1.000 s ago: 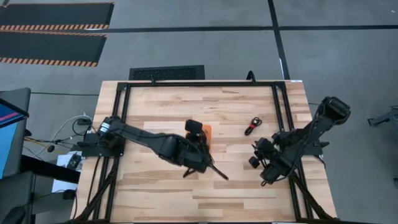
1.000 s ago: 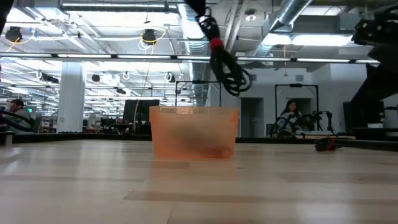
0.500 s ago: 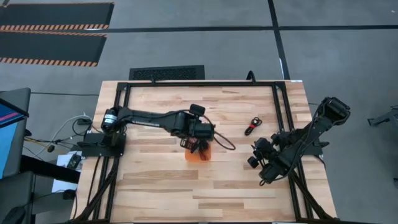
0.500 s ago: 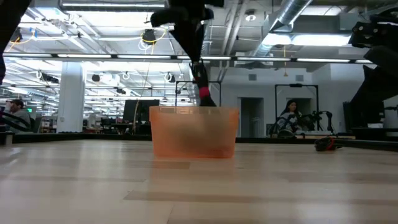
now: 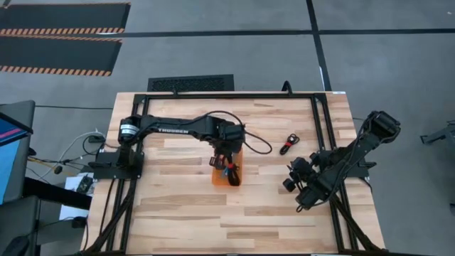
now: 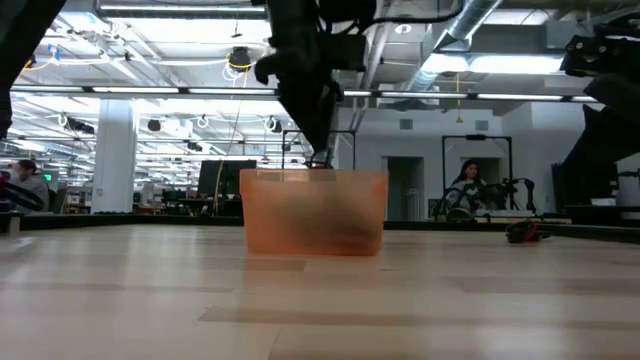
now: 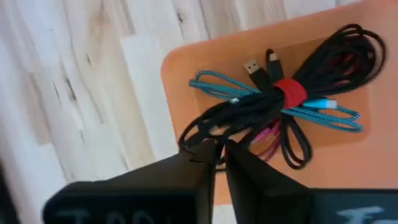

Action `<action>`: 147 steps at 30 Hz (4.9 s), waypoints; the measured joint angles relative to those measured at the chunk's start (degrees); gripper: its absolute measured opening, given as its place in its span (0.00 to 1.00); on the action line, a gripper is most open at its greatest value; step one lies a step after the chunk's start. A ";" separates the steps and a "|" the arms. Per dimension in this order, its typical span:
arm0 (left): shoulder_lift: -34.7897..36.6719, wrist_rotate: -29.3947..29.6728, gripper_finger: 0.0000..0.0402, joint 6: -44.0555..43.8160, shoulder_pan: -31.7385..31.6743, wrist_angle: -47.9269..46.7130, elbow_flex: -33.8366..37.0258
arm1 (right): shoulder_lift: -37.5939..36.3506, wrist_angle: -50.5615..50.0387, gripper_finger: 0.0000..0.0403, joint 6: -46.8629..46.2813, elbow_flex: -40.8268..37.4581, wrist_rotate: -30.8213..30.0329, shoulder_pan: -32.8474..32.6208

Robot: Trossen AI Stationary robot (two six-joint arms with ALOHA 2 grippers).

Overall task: Pick and place USB-C Cables
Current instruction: Put the bottom black charger cable into the orange bin, then put the black charger cable into the orange bin

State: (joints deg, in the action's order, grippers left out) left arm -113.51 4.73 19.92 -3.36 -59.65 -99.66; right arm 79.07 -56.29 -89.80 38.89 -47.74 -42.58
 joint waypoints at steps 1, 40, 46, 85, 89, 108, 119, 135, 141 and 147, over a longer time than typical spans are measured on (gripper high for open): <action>0.06 -0.19 0.08 -0.06 -0.22 1.45 1.20 | 0.00 0.00 0.29 0.02 0.00 0.01 0.34; 45.28 21.80 0.24 -15.91 11.38 59.93 56.60 | 2.78 6.76 0.62 22.29 0.00 22.95 42.85; 50.49 21.53 0.24 -19.19 13.42 60.79 59.85 | 2.78 7.13 0.62 14.44 -0.32 22.37 39.76; 27.26 19.43 0.38 -20.13 10.44 86.39 59.76 | 2.64 31.22 0.11 39.10 -0.44 -4.28 18.43; 27.08 15.66 0.50 -20.16 10.38 88.24 59.18 | 2.64 34.39 0.10 48.12 3.56 -4.88 15.84; 27.41 3.27 0.59 -21.53 10.56 95.31 58.27 | 2.69 49.68 0.10 68.95 4.96 -0.11 11.86; 27.17 3.81 0.21 -21.67 10.49 95.31 58.27 | 2.69 54.89 0.10 73.85 4.96 2.88 11.84; 27.17 14.49 0.01 -10.71 13.01 91.80 58.27 | 2.69 54.07 0.29 70.95 4.94 -5.64 12.22; 27.08 31.99 0.00 -5.29 17.27 87.38 58.31 | 2.69 44.98 0.45 60.84 4.94 -16.86 12.32; 27.08 38.91 0.00 -0.86 21.11 86.40 58.31 | 2.69 41.11 0.52 55.44 4.94 -16.79 13.57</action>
State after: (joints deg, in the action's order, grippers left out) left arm -86.43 43.64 19.06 17.75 26.75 -41.34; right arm 81.76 -15.17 -34.36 43.83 -64.53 -29.01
